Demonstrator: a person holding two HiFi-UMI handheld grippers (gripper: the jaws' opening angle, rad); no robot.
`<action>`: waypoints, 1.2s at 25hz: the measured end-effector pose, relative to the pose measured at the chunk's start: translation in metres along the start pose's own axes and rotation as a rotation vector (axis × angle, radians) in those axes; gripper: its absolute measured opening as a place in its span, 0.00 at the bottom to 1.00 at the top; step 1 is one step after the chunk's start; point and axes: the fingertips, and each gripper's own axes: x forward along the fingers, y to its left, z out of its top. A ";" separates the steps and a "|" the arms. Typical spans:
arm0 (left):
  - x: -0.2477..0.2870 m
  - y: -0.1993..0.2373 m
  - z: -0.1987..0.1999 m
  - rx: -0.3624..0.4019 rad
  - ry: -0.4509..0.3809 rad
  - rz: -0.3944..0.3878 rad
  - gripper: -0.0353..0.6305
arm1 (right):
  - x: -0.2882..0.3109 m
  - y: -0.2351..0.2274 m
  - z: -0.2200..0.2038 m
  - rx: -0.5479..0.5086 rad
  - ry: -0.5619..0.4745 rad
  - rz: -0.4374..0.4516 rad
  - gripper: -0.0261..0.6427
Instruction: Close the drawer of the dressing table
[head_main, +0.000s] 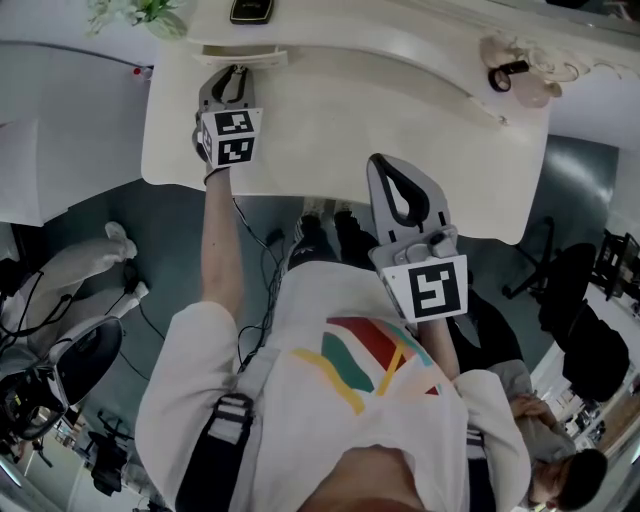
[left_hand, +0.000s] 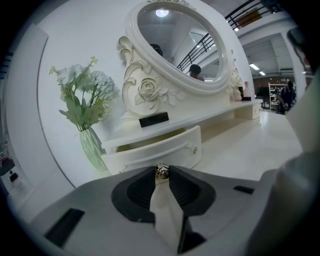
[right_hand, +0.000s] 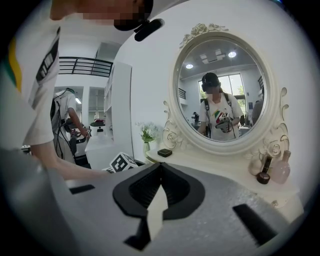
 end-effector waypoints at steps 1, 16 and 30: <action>0.001 0.000 0.001 -0.001 0.000 0.000 0.17 | 0.000 -0.001 0.000 0.000 0.000 -0.002 0.04; 0.015 0.004 0.008 -0.013 0.012 0.002 0.17 | 0.004 -0.008 0.001 0.009 0.001 -0.012 0.04; 0.024 0.008 0.013 -0.020 0.017 0.010 0.17 | 0.004 -0.017 0.002 0.005 -0.012 -0.025 0.04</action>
